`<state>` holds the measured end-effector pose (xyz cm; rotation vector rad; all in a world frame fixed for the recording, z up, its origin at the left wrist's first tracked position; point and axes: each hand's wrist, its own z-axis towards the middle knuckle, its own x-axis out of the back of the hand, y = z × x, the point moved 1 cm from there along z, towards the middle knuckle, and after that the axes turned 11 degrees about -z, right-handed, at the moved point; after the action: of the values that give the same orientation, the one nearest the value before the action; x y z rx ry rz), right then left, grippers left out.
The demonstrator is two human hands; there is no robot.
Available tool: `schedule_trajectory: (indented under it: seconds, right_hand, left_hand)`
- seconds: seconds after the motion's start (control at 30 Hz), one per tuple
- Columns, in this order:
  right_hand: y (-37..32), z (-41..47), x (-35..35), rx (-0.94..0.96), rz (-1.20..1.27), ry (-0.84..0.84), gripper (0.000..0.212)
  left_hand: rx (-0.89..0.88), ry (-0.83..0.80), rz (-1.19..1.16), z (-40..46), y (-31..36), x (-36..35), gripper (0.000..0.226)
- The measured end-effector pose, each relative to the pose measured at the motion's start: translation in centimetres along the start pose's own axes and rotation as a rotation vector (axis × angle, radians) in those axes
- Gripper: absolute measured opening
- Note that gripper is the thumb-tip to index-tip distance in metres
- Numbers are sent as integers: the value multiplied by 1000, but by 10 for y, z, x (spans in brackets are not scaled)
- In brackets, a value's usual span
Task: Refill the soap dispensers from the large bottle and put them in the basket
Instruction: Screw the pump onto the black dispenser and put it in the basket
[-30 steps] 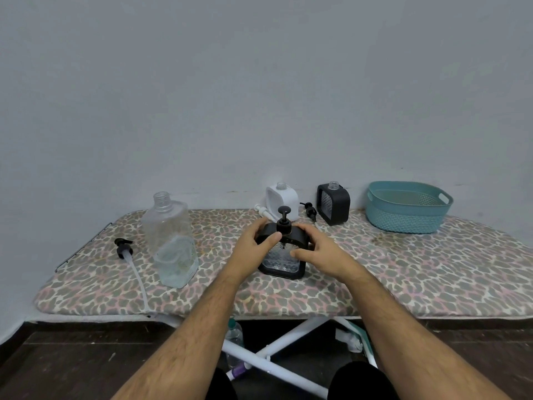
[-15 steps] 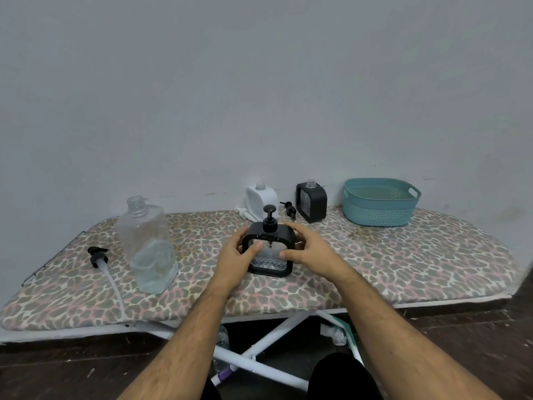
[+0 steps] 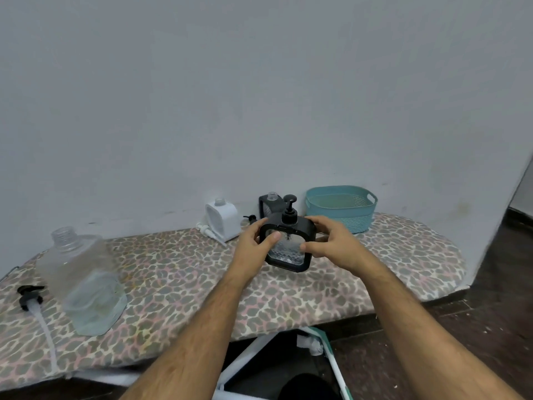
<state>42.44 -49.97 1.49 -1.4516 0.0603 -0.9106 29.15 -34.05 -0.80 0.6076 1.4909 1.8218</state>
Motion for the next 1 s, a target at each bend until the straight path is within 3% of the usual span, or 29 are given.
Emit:
schedule_trajectory:
  seconds: [0.1, 0.3, 0.6, 0.87, 1.0]
  right_hand:
    - [9, 2, 26, -20, -17, 77, 52]
    - [19, 12, 69, -2, -13, 269, 40]
    - [43, 68, 125, -14, -102, 576, 40]
    - [64, 106, 148, -98, -263, 660, 44]
    - [76, 114, 149, -138, -315, 650, 43]
  left_hand:
    - [17, -32, -18, 20, -1, -28, 47]
    - [-37, -89, -9, 66, 6, -82, 26]
    - [-78, -37, 58, 145, 7, -149, 40]
    - [7, -117, 96, 188, -15, -177, 62]
    - [99, -193, 49, 199, -20, -190, 34]
